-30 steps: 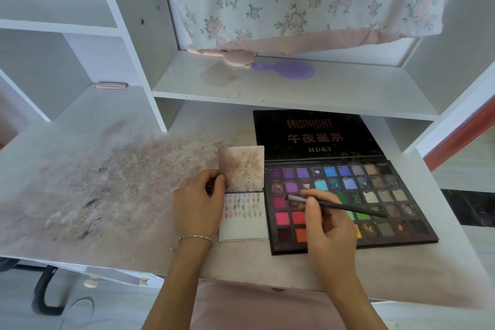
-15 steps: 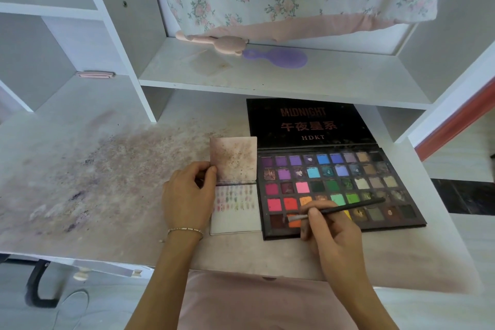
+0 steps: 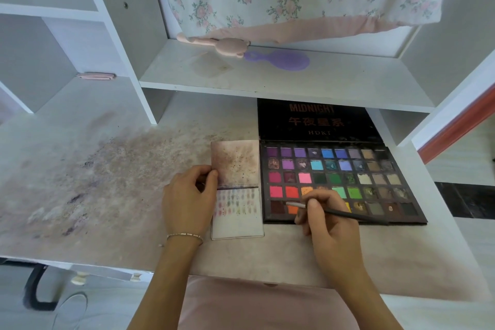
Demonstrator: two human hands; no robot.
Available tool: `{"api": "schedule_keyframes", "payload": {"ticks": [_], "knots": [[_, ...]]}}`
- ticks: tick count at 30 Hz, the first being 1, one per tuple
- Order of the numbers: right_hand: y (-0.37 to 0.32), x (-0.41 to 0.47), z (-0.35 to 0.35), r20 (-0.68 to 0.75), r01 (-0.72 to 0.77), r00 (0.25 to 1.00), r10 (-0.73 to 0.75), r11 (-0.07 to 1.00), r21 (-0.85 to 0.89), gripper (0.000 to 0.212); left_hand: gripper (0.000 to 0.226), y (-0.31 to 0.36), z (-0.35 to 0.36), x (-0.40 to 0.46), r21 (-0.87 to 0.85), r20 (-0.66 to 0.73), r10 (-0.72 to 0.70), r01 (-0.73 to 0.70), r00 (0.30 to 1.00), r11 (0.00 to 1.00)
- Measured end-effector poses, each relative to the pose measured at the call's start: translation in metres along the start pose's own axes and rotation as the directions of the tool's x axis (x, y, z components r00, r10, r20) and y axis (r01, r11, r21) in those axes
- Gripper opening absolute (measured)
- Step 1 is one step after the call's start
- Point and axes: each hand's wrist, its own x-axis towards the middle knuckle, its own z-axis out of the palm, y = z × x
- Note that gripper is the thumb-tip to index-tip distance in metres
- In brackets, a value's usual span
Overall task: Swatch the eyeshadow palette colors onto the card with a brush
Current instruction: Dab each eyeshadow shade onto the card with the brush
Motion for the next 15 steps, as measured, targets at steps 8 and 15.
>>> {"api": "schedule_keyframes", "payload": {"ticks": [8,15], "knots": [[0.0021,0.0030,0.0041,0.028,0.104,0.995,-0.100,0.968,-0.230,0.020,0.013,-0.0019,0.0001,0.0001,0.000,0.012,0.014,-0.014,1.000,1.000],[0.0057,0.0038,0.0052,0.056,0.083,0.996,-0.068,0.939,-0.335,0.026,0.013,-0.0021,-0.0008,0.0000,0.022,0.000,0.015,-0.015,1.000,1.000]]}}
